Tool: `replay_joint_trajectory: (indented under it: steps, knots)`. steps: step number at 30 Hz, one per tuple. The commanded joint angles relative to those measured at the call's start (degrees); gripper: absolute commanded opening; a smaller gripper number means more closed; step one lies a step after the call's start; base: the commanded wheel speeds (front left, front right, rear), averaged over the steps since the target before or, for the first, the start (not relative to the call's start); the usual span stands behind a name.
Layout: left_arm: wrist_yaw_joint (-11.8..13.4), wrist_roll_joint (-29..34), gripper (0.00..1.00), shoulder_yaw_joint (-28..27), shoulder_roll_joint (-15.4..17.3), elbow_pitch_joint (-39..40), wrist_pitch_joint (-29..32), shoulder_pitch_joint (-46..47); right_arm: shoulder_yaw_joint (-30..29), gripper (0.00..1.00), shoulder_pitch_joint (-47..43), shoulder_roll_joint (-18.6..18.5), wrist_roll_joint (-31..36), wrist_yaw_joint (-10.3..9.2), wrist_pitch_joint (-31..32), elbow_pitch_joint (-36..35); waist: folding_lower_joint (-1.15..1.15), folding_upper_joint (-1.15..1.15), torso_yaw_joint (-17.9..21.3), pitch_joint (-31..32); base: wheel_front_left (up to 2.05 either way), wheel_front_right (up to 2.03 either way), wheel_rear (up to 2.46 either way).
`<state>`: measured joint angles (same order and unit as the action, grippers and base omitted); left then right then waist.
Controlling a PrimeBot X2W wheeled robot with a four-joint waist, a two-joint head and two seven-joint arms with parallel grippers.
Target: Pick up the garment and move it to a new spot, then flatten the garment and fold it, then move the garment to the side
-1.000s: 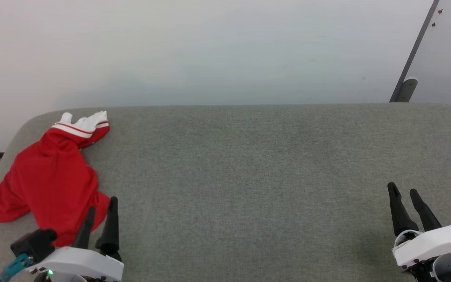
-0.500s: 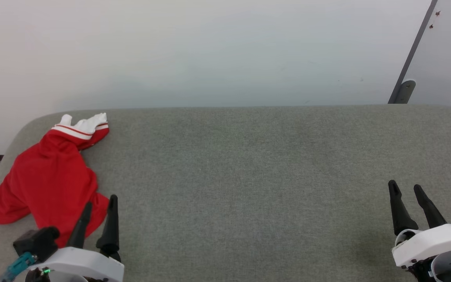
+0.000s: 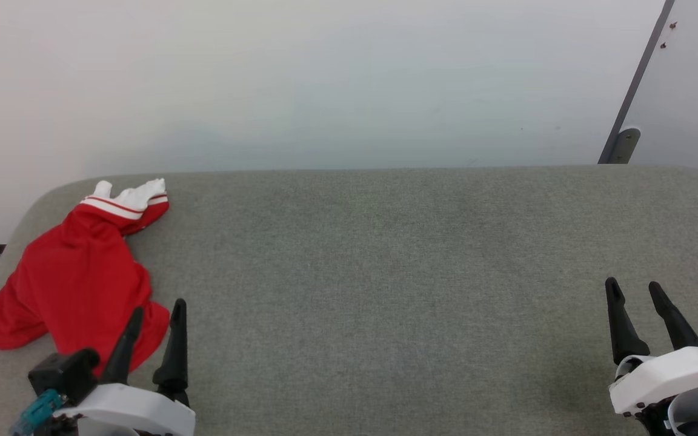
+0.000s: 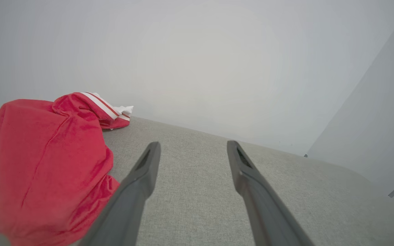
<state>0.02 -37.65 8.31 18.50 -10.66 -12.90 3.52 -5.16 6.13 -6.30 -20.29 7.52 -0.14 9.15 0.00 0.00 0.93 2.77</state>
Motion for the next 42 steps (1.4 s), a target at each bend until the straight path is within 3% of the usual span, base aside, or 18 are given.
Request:
replay_joint_trajectory:
  steps: [1, 19, 33, 42]
  knots:
    - [0.38, 1.3, 1.0, 0.27, 0.66, 0.35, -0.57, 0.18, -0.19, 1.0, -0.53, 0.0, 1.72, -0.05, -0.44, -0.67, 0.0, 0.0, 0.04, 0.08, 0.0, 0.0, 0.0]
    - [1.08, 5.67, 1.0, 2.16, 2.54, 1.07, -2.28, -0.02, -1.27, 1.0, -0.85, 0.41, 9.03, -0.06, -0.83, -1.64, 0.0, 0.0, 0.41, 0.54, 0.0, 0.0, 0.0]
    - [1.21, 4.93, 1.0, 2.61, 2.75, 1.32, -2.06, -0.01, -1.24, 1.0, -1.07, 0.53, 8.65, -0.06, -0.97, -1.74, 0.0, 0.0, 0.22, 0.43, 0.0, 0.0, 0.0]
    - [2.38, 4.03, 1.0, 1.43, 3.0, 1.13, -1.81, 0.67, 0.59, 1.0, -0.98, 0.15, 8.0, -0.06, -0.54, -1.51, 0.0, 0.0, -3.4, 0.89, 0.0, 0.0, 0.0]
